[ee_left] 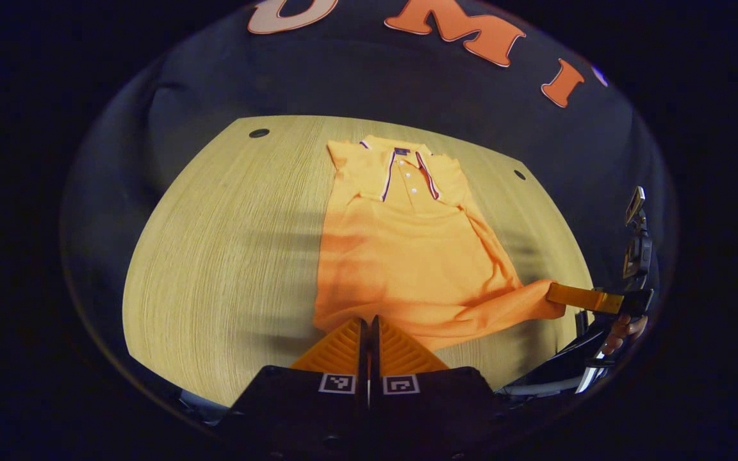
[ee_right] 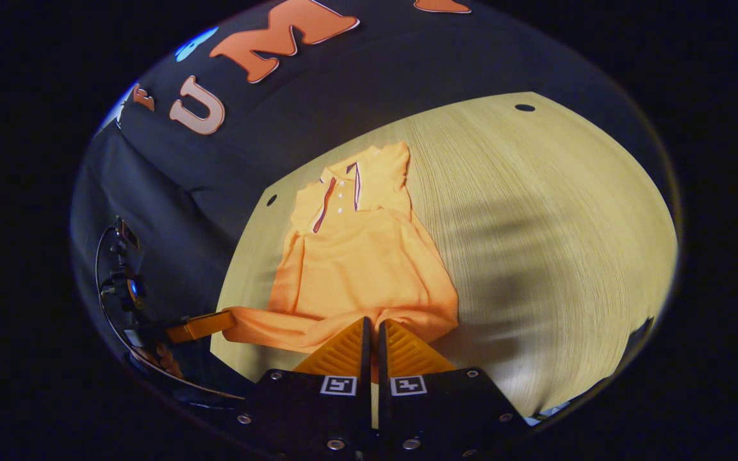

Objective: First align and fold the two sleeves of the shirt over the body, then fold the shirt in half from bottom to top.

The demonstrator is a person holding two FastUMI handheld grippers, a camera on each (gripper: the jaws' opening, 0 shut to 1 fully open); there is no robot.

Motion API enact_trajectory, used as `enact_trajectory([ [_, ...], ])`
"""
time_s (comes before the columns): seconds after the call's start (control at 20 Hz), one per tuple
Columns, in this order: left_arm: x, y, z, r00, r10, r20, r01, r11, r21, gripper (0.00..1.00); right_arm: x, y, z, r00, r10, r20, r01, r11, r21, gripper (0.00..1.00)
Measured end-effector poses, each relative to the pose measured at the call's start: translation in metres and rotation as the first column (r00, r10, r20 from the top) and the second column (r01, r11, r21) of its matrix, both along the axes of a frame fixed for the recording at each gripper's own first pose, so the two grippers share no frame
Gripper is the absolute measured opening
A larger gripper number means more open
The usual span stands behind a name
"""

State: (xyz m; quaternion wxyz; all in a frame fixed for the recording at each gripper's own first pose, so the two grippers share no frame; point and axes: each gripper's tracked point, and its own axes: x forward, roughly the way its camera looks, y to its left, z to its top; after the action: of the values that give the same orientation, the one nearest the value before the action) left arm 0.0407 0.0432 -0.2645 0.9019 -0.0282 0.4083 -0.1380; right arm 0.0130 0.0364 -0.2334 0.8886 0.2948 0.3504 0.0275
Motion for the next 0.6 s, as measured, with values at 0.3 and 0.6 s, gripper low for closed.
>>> enact_trajectory([
  [0.3,0.054,-0.003,0.033,0.998,-0.029,0.059,0.031,0.999,-0.03,0.01,0.051,-0.01,0.03,0.998,-0.022,0.051,0.023,1.0,-0.021,0.05],
  [0.6,0.133,-0.007,0.059,0.993,-0.06,0.106,0.065,0.997,-0.045,0.01,0.108,-0.026,0.054,0.996,-0.039,0.077,0.045,0.996,-0.076,0.05],
])
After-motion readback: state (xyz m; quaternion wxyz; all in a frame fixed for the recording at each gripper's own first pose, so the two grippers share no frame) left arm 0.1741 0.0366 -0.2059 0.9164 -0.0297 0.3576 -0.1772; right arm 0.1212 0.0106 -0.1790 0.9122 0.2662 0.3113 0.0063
